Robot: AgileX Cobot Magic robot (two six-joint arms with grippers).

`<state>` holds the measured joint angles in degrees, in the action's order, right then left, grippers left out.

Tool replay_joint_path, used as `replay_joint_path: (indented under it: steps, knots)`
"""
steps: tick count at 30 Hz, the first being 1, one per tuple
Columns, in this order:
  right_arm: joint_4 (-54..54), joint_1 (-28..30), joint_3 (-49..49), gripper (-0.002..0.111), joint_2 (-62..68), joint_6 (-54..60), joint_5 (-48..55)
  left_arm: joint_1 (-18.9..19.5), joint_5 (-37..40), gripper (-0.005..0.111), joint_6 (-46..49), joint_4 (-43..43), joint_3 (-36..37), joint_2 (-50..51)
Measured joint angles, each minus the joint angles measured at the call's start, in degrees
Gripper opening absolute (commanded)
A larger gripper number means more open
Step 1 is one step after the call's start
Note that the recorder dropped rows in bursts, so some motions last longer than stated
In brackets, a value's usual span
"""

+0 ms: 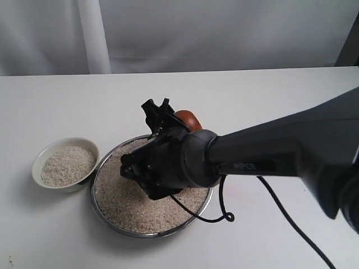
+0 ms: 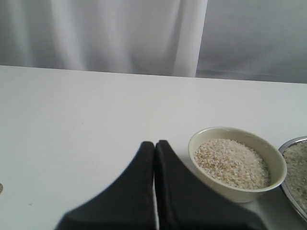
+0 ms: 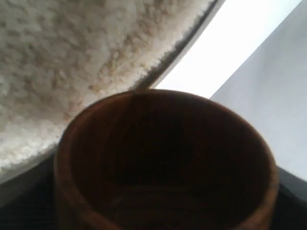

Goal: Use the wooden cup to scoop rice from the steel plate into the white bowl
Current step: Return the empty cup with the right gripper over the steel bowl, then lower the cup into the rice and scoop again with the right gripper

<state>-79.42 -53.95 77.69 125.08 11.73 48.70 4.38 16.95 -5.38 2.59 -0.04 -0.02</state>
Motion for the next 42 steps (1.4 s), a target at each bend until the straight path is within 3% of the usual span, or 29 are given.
replay_joint_path:
  steps: [19, 42]
  knots:
    - [0.0, -1.39, 0.02, 0.0, 2.12, 0.24, -0.32, 0.0, 0.0, 0.0, 0.0, 0.0, 0.0, 0.0]
    - [7.28, -3.68, 0.13, 0.0, 1.63, 2.88, -4.19, 0.0, 0.0, 0.0, 0.0, 0.0, 0.0, 0.0]
